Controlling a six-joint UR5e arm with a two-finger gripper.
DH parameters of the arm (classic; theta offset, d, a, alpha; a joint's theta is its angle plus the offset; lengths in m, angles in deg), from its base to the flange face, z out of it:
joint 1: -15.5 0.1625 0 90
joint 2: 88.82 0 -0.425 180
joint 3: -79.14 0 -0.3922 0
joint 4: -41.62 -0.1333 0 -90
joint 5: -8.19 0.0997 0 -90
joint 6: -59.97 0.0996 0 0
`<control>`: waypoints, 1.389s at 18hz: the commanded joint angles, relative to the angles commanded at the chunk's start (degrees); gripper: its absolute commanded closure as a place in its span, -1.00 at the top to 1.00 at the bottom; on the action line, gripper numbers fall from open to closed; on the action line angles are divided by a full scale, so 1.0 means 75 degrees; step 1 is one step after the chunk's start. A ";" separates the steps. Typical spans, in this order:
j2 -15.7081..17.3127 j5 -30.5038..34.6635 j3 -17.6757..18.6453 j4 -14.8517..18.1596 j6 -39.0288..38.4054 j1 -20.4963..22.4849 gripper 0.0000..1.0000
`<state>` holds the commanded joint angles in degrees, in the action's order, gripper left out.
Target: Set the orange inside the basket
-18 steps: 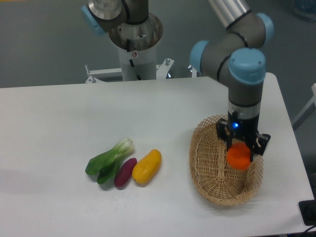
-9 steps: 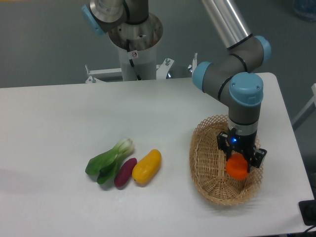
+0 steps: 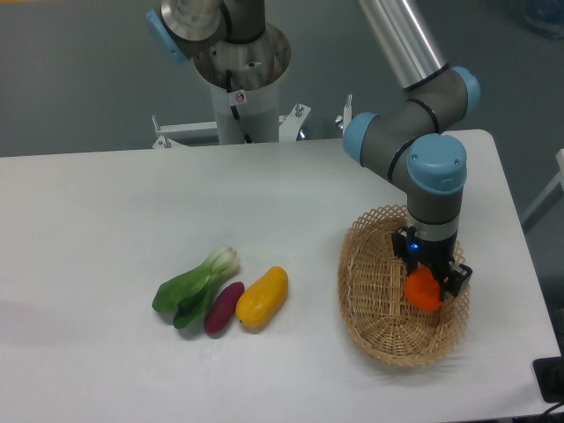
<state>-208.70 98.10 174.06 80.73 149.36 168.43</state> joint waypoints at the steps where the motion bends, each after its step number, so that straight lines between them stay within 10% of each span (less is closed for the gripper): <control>1: 0.0000 0.0000 0.0000 0.0000 0.0000 0.0000 -0.05; 6: -0.0012 0.0000 0.0023 0.0000 -0.0012 0.0000 0.01; 13: 0.0000 0.0000 0.0012 0.0000 -0.0023 0.0000 0.97; 25: 0.0059 -0.0047 0.0000 0.0012 -0.0141 0.0000 1.00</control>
<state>-208.26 97.75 174.06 80.82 148.30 168.43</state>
